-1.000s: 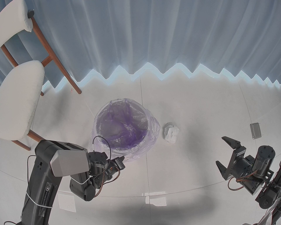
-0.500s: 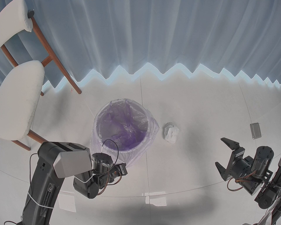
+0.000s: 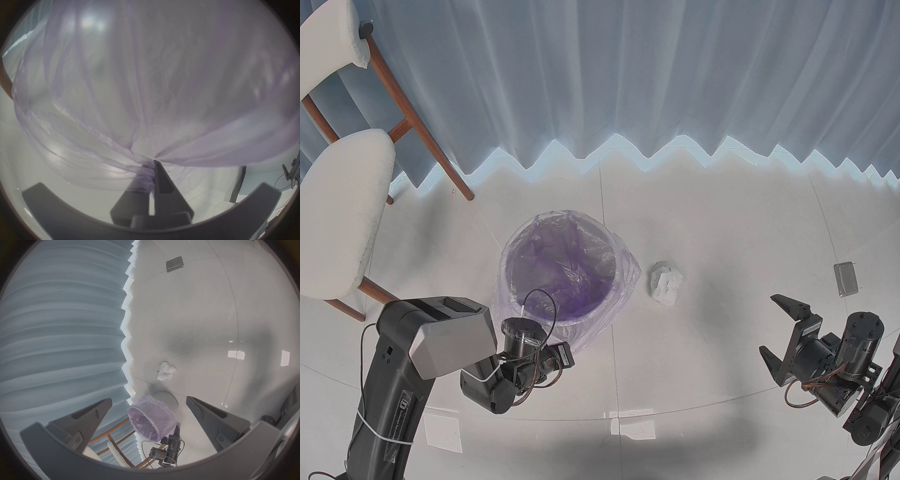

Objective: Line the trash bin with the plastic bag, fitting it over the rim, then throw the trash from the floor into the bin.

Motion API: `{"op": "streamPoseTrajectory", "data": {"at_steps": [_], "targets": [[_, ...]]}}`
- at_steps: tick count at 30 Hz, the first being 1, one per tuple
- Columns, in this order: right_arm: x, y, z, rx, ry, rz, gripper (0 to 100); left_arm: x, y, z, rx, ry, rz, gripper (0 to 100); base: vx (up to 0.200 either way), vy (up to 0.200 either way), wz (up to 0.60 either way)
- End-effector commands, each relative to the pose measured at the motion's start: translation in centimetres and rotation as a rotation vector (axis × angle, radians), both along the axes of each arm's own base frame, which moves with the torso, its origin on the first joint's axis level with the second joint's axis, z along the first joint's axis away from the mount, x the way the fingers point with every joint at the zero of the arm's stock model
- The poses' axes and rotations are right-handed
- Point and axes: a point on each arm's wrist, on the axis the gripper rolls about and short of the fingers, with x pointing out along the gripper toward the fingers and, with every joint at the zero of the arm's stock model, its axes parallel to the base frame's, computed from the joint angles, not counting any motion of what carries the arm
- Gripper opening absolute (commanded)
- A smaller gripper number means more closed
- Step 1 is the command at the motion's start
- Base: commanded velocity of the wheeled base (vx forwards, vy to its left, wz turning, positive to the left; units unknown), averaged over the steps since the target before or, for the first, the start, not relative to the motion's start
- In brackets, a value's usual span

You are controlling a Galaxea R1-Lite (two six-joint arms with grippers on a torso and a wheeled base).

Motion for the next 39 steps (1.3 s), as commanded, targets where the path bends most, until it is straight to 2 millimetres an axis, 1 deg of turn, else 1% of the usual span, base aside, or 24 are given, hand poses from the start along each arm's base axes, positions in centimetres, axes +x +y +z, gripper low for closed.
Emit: {"op": "streamPoseTrajectory", "data": {"at_steps": [1,2,3,5,8,10,11,15,16,17,19,20,21,24,26,28,29,32,33,34,36,39], "targets": [[0.0,0.0,0.1,0.005,-0.012,0.001,100,0.0,-0.2,0.3,0.000,-0.012,0.003,0,0.000,0.000,0.00],[0.0,0.0,0.1,0.005,-0.012,0.001,100,-0.1,-0.2,0.3,-0.002,-0.015,0.001,0,0.000,0.000,0.00],[0.0,0.0,0.1,0.005,-0.012,0.001,100,-0.1,-0.2,0.3,-0.002,-0.015,0.001,100,0.000,0.000,0.00],[0.0,0.0,0.1,0.005,-0.012,0.001,100,-0.3,-0.2,0.3,-0.003,-0.020,-0.001,100,0.000,0.000,0.00],[0.0,0.0,0.0,0.004,-0.009,0.001,100,-0.3,-0.3,0.8,-0.038,-0.088,-0.002,100,0.000,0.000,0.00],[0.0,0.0,0.1,0.005,-0.010,0.001,100,-1.2,-0.2,0.9,-0.052,-0.106,-0.018,100,0.000,0.000,0.00],[0.1,0.0,0.0,0.004,-0.009,0.001,100,-1.4,-0.2,0.9,-0.052,-0.107,-0.021,100,0.000,0.000,0.00],[0.1,0.1,0.0,0.003,-0.006,0.001,100,-3.4,-0.3,1.1,-0.043,-0.077,-0.051,100,0.000,0.000,0.00],[0.1,0.1,0.0,0.003,-0.006,0.001,100,-3.4,-0.3,1.1,-0.043,-0.077,-0.051,100,0.000,0.000,0.00],[0.1,0.1,-0.1,0.002,-0.005,0.001,100,-4.0,-0.3,1.5,-0.053,-0.097,-0.057,100,0.000,0.000,0.00],[0.1,0.1,-0.1,0.002,-0.005,0.001,100,-4.6,-0.4,2.0,-0.066,-0.125,-0.068,100,0.000,0.000,0.00],[0.1,0.1,-0.1,0.002,-0.005,0.001,100,-5.0,-0.5,2.1,-0.068,-0.129,-0.075,100,0.000,0.000,0.00],[0.1,0.1,-0.1,0.002,-0.005,0.001,100,-5.0,-0.5,2.1,-0.068,-0.129,-0.075,100,0.000,0.000,0.00],[0.1,0.1,-0.1,0.002,-0.003,0.001,100,-6.3,-0.7,2.6,-0.068,-0.130,-0.095,100,0.000,0.000,0.00],[0.1,0.1,-0.2,0.000,0.000,0.001,100,-7.0,-0.5,3.2,-0.065,-0.124,-0.100,100,0.000,0.000,0.00],[0.1,0.1,-0.2,0.000,0.001,0.001,100,-7.5,-0.2,4.3,-0.067,-0.130,-0.101,100,0.000,0.000,0.00],[0.1,0.1,-0.2,-0.001,0.002,0.001,100,-7.5,-0.1,4.3,-0.067,-0.130,-0.099,100,0.000,0.000,0.00],[0.1,0.1,-0.3,-0.002,0.004,0.004,100,-9.0,0.7,7.0,-0.076,-0.150,-0.099,100,0.000,0.000,0.00],[0.1,0.1,-0.3,-0.002,0.004,0.004,100,-9.2,0.8,7.3,-0.077,-0.153,-0.099,100,0.000,0.000,0.00],[0.2,0.1,-0.2,0.000,0.001,0.002,100,-10.5,1.4,9.8,-0.096,-0.188,-0.104,100,0.000,0.000,0.00],[0.2,0.1,-0.2,0.000,0.001,0.002,100,-12.1,2.1,13.2,-0.133,-0.257,-0.111,100,0.000,0.000,0.00],[0.2,0.2,-0.3,0.000,0.004,0.004,100,-14.7,2.8,20.2,-0.246,-0.468,-0.132,100,0.000,0.000,0.00]]}}
